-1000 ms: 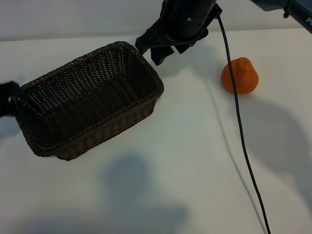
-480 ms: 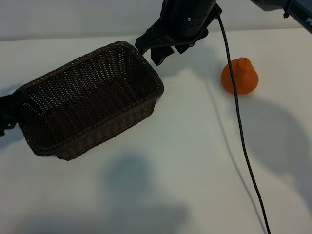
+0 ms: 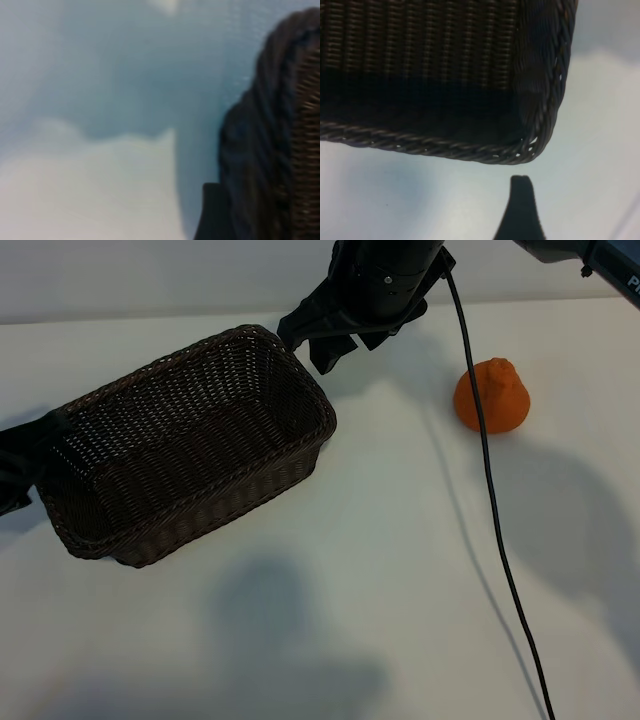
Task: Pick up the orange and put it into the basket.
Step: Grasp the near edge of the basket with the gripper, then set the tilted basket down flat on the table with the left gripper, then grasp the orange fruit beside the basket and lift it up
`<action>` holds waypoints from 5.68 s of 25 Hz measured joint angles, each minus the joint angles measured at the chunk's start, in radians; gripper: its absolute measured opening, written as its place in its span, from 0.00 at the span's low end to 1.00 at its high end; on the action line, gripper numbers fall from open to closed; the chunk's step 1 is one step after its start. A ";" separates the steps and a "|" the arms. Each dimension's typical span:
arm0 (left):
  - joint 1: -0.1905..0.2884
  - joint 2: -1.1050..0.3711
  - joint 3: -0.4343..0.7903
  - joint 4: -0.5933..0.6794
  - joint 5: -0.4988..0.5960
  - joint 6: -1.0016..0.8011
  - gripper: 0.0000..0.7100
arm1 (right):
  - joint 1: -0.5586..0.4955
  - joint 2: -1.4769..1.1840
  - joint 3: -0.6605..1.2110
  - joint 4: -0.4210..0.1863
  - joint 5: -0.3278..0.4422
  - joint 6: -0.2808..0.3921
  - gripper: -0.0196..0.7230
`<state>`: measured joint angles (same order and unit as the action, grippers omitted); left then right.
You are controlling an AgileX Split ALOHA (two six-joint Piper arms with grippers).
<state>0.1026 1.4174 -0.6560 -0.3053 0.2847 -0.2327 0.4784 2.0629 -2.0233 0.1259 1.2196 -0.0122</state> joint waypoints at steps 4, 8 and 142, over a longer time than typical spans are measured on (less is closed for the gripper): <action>0.000 0.003 0.000 -0.166 -0.004 0.153 0.74 | 0.000 0.000 0.000 0.000 0.000 0.000 0.75; 0.000 0.035 0.000 -0.255 -0.005 0.239 0.74 | 0.000 0.000 0.000 0.002 0.000 0.000 0.75; -0.134 0.234 -0.448 -0.289 0.335 0.513 0.84 | 0.000 0.000 0.000 -0.006 0.000 0.001 0.75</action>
<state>-0.0313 1.6517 -1.1040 -0.5946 0.6195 0.2808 0.4784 2.0629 -2.0233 0.1203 1.2196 -0.0113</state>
